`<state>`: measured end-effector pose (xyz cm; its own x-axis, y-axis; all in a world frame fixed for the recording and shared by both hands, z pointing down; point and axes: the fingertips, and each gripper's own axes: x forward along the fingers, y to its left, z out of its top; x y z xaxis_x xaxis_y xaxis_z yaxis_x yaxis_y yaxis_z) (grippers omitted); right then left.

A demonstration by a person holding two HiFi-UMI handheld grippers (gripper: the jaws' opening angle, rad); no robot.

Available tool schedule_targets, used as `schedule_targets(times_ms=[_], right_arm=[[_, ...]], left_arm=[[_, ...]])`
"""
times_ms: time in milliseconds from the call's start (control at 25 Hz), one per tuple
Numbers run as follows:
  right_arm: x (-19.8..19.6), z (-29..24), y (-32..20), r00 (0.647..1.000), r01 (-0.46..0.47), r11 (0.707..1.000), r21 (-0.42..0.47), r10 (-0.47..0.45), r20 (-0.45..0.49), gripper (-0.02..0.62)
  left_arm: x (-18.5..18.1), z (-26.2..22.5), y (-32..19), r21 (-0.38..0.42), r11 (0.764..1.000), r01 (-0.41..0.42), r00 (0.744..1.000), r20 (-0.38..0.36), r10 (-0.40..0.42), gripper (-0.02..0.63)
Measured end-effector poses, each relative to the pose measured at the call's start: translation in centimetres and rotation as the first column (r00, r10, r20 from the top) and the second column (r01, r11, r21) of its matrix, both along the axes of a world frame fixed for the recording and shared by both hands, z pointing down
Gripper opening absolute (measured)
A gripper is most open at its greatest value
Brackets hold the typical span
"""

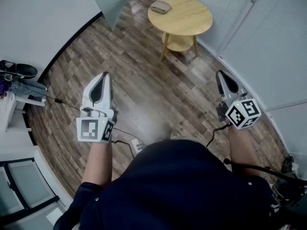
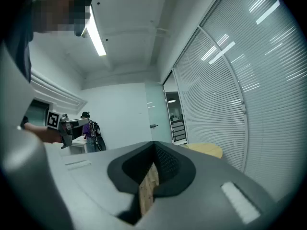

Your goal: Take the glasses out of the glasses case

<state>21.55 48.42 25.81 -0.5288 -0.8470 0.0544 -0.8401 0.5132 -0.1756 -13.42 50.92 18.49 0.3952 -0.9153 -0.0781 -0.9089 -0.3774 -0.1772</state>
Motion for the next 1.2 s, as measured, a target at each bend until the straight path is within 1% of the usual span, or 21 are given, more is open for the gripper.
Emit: schedule_targets(times_ms=[120, 240, 360, 480, 560, 760, 920, 1040, 1200], right_arm=[[0.2, 0.3, -0.8, 1.000, 0.010, 1.000, 0.002, -0.010, -0.001, 0.008], [1.3, 0.2, -1.6, 1.000, 0.013, 1.000, 0.011, -0.013, -0.005, 0.008], [2.9, -0.6, -2.3, 1.000, -0.013, 0.998, 0.064, 0.014, -0.019, 0.009], [4.1, -0.4, -3.0, 0.997, -0.031, 0.993, 0.110, 0.039, -0.070, 0.009], [4.2, 0.3, -3.7, 0.997, -0.007, 0.994, 0.107, 0.015, -0.081, 0.009], [4.4, 2.0, -5.9, 0.998, 0.029, 0.998, 0.062, -0.026, -0.049, 0.009], [4.6, 2.4, -8.6, 0.998, 0.035, 0.998, 0.056, -0.032, -0.044, 0.009], [4.3, 2.1, -11.1, 0.999, 0.024, 0.999, 0.047, -0.023, -0.033, 0.009], [3.9, 0.9, -14.6, 0.999, 0.007, 0.999, 0.045, -0.005, -0.041, 0.009]], left_arm=[[0.7, 0.2, -0.8, -0.001, 1.000, -0.002, 1.000, 0.002, 0.002, 0.005], [2.2, 0.0, -1.6, 0.003, 1.000, -0.002, 1.000, 0.006, 0.002, 0.005], [3.6, -0.8, -2.2, 0.025, 1.000, 0.003, 1.000, 0.021, -0.004, 0.005], [4.8, -0.6, -2.5, 0.040, 0.999, 0.018, 0.999, 0.031, -0.019, 0.005], [5.4, 0.1, -2.8, 0.035, 0.999, 0.031, 0.999, 0.028, -0.032, 0.005], [6.2, 1.1, -4.5, 0.013, 0.999, 0.049, 0.998, 0.044, -0.049, 0.005], [6.2, 1.4, -7.9, 0.008, 0.999, 0.051, 0.998, 0.042, -0.052, 0.005], [6.3, 1.3, -11.3, 0.003, 1.000, 0.026, 0.999, 0.036, -0.026, 0.005], [5.8, 0.5, -16.4, 0.013, 1.000, -0.004, 1.000, 0.016, 0.004, 0.005]])
